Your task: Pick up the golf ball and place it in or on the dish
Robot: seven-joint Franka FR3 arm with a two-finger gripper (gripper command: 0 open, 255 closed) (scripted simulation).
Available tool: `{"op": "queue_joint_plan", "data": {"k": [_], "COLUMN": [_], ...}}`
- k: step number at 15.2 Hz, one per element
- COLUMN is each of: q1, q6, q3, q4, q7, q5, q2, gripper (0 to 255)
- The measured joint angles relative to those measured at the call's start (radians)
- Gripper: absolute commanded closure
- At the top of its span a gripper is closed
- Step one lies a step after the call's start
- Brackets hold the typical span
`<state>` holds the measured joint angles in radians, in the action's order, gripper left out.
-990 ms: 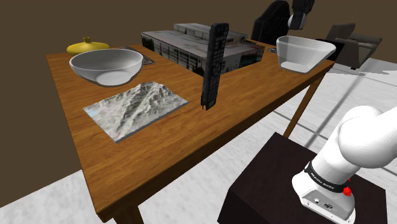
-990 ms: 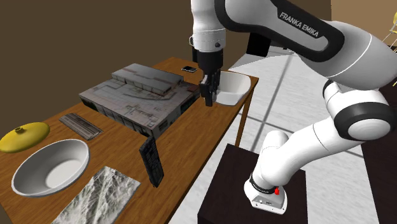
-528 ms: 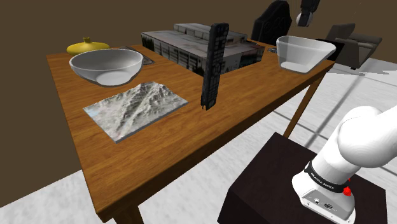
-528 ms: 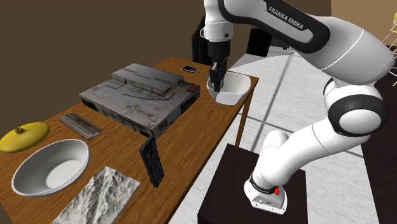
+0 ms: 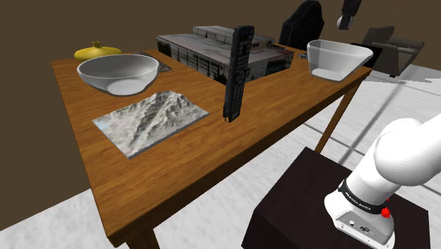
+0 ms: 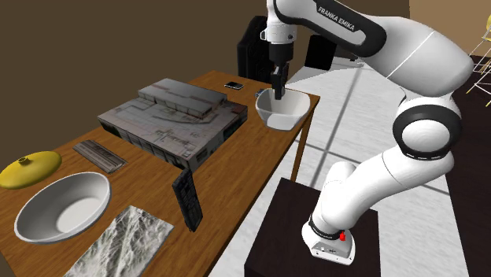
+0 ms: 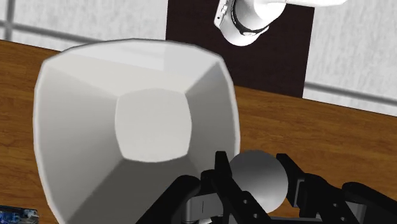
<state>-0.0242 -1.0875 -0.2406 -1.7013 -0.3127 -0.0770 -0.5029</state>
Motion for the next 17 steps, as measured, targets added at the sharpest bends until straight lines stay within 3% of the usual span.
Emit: {"op": "queue_joint_plan", "data": {"k": [7,17], "q1": [-0.021,-0.033], "q6": [-0.021,-0.151], "q3": [-0.153,-0.160], "q4": [0.105,-0.088], "q7": [-0.194,-0.192], "q5": [-0.058,-0.080], "q2": [0.116,0.049], "gripper": [255,255]}}
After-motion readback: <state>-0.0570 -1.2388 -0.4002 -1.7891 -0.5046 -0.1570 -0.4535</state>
